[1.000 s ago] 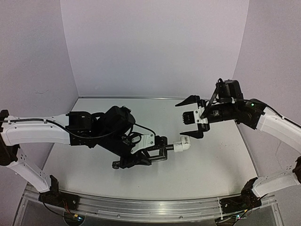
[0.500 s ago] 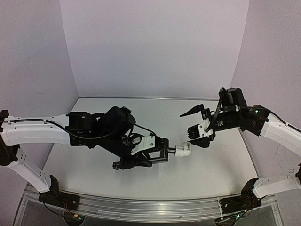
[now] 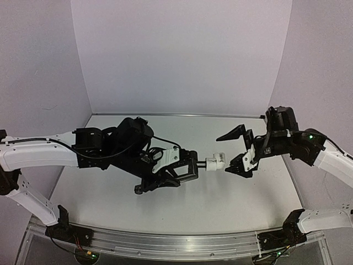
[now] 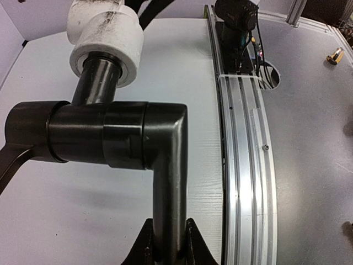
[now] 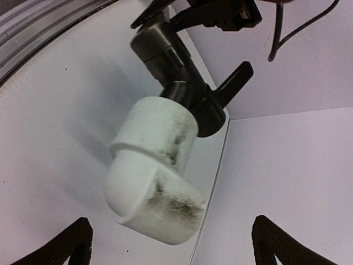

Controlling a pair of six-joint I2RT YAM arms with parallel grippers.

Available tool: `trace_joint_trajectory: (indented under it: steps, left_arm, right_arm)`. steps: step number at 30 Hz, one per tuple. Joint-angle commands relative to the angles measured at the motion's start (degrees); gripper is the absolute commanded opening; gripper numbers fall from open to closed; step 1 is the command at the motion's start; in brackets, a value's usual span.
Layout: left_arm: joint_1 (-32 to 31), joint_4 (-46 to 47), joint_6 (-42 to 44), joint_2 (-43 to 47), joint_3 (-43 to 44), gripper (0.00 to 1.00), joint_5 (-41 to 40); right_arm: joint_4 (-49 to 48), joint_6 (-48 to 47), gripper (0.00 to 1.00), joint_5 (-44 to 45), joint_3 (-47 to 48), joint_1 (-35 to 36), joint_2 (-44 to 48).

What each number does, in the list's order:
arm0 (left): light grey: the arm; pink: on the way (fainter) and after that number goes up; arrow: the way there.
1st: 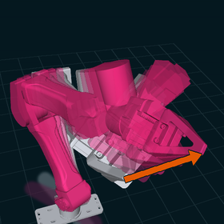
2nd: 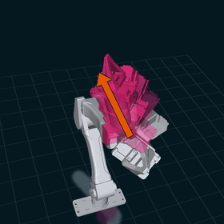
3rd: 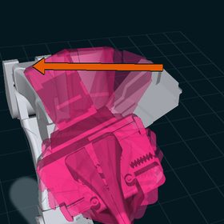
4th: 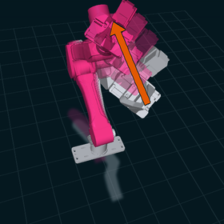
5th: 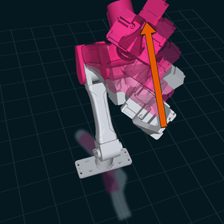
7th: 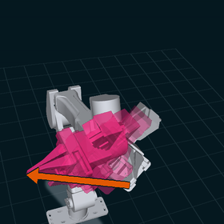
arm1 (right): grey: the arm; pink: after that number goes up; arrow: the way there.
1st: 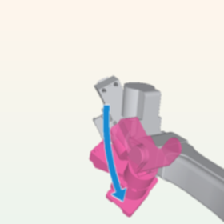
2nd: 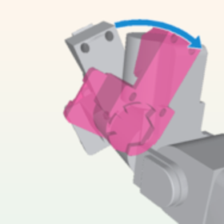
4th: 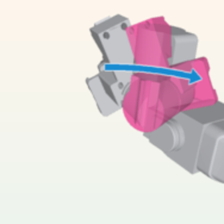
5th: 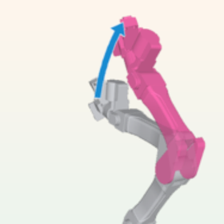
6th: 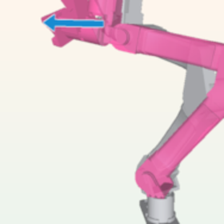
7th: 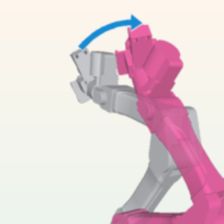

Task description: Install the water faucets

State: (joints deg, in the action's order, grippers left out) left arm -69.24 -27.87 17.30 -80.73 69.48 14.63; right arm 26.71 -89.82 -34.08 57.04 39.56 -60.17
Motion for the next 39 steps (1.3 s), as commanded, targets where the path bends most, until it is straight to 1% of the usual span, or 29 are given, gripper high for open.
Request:
trace_joint_trajectory:
  steps: [1,6,9,11,13,15,17,19,23,30,34,37,39]
  left_arm:
    - [0.43,10.79,-1.48,5.86,0.18,0.0,2.48]
    - [0.42,12.0,-2.78,6.37,-0.35,0.0,2.78]
    - [0.43,12.76,-3.18,6.63,-0.63,0.0,3.06]
    - [0.52,13.24,-3.2,6.64,-0.76,0.0,3.27]
    - [0.58,13.28,-3.26,6.46,-0.67,0.0,3.56]
    - [0.65,13.31,-3.34,6.2,-0.6,0.0,3.83]
    - [0.76,13.37,-3.54,6.12,-0.51,0.0,4.01]
    - [0.9,13.38,-3.8,6.07,-0.47,0.0,4.32]
    - [1.31,13.54,-4.5,6.03,-0.24,0.0,5.45]
    - [1.56,12.93,-4.96,5.68,0.14,0.0,6.41]
    - [1.52,12.66,-4.66,5.42,0.52,0.0,6.89]
    - [1.57,12.17,-4.15,4.91,0.83,0.0,6.6]
    - [1.6,11.8,-3.57,4.53,1.03,0.0,5.83]
  right_arm:
    - [-8.26,-2.6,0.94,-4.05,-5.08,0.67,3.35]
    - [-16.76,-2.9,0.87,-3.26,-8.91,1.95,4.5]
    - [-22.33,-1.17,0.83,-2.29,-9.99,2.55,4.44]
    - [-25.76,0.48,0.82,-1.83,-10.46,2.77,4.34]
    - [-31.3,2.79,0.83,-1.33,-11.27,2.89,4.49]
    - [-34.21,3.82,0.83,-1.17,-11.75,2.98,4.62]
    - [-36.16,3.56,0.8,-1.71,-12.43,2.98,5.16]
    - [-36.55,1.64,0.75,-3.09,-13.25,3.0,5.88]
    - [-36.47,-5.0,0.65,-5.09,-15.12,2.98,7.11]
    - [-35.71,-9.66,0.48,-6.23,-15.22,3.07,6.76]
    - [-34.98,-10.39,0.36,-5.88,-14.19,3.08,5.66]
    - [-33.63,-7.62,0.3,-6.26,-12.57,3.06,5.15]
    - [-30.52,-4.53,0.24,-6.53,-10.51,3.07,4.75]
